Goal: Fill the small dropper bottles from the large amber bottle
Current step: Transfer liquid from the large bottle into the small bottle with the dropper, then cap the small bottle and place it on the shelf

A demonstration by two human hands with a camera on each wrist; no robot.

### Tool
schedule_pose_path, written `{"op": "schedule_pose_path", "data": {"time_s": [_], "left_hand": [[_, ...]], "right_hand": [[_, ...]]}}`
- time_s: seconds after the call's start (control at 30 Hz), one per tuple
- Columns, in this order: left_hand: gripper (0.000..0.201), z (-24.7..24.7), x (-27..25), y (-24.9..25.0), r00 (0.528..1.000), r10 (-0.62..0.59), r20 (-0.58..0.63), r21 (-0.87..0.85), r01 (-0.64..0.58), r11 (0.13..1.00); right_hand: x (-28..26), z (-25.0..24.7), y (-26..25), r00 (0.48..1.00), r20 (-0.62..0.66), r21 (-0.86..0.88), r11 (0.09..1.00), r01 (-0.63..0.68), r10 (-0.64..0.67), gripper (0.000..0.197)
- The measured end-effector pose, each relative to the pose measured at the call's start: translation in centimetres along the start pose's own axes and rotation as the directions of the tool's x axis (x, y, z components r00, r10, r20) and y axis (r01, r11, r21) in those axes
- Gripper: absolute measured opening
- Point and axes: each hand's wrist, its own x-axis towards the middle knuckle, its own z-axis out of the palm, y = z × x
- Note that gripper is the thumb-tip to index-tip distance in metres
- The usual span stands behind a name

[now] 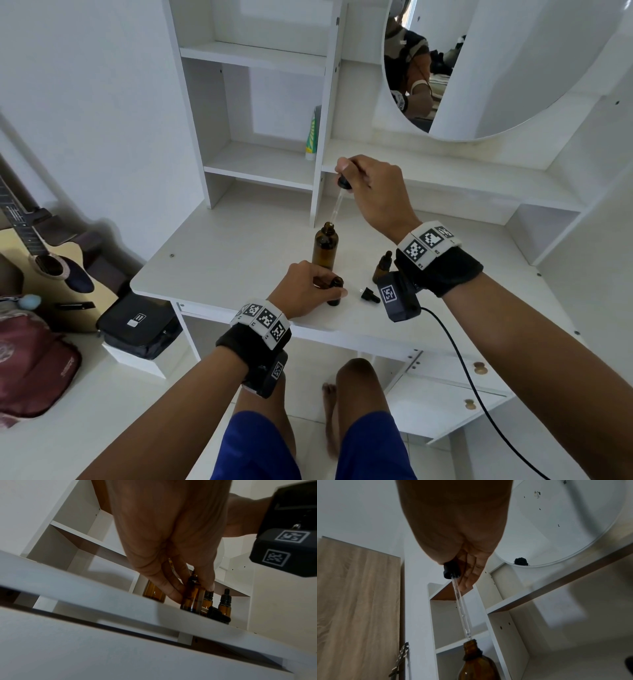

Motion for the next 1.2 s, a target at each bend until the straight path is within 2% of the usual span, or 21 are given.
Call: {"op": "schedule_pose_path", "data": {"time_s": [0.13, 0.23, 0.33, 0.5, 0.73, 0.87, 1.07, 1.2], "left_hand": [[0.029, 0.0, 0.0, 0.0, 1.000, 0.002, 0.001, 0.009, -0.002, 1.000], [0.030, 0.0, 0.1, 0.0, 1.000, 0.003, -0.003, 0.017, -0.003, 1.000], [0.030, 0.1, 0.1, 0.0, 1.000, 0.007, -0.013, 0.021, -0.007, 1.000], [0.029, 0.1, 0.1, 0.0, 1.000, 0.010, -0.014, 0.012, -0.010, 1.000], [0.030, 0.0, 0.2, -0.2, 1.000, 0.018, -0.016, 0.012, -0.018, 1.000], [0.031, 0.0, 0.2, -0.2, 1.000, 0.019, -0.012, 0.017, -0.018, 1.000], [0.031, 0.1, 0.0, -0.1, 0.999, 0.027, -0.022, 0.022, -0.027, 0.999], [0.032, 0.1, -0.1, 0.0, 0.999, 0.027, -0.027, 0.046, -0.026, 0.999]], "right_hand": [[-0.4, 0.9, 0.4, 1.000, 0.028, 0.003, 1.000, -0.006, 0.006, 0.037], [-1.0, 1.6, 1.0, 0.992, 0.121, -0.014, 0.999, -0.029, 0.031, 0.039], [-1.8, 2.4, 1.7, 0.954, 0.274, -0.107, 0.990, -0.093, 0.119, 0.044], [-2.8, 3.2, 2.3, 0.881, 0.412, -0.198, 0.967, -0.161, 0.231, 0.046], [-4.7, 1.5, 3.1, 0.841, 0.445, -0.229, 0.947, -0.226, 0.309, 0.037], [-7.6, 0.2, 4.1, 0.810, 0.480, -0.318, 0.928, -0.196, 0.336, 0.032], [-11.4, -0.1, 5.5, 0.685, 0.583, -0.445, 0.877, -0.181, 0.437, 0.031], [-12.4, 0.0, 5.5, 0.692, 0.570, -0.442, 0.876, -0.195, 0.442, 0.025]]}}
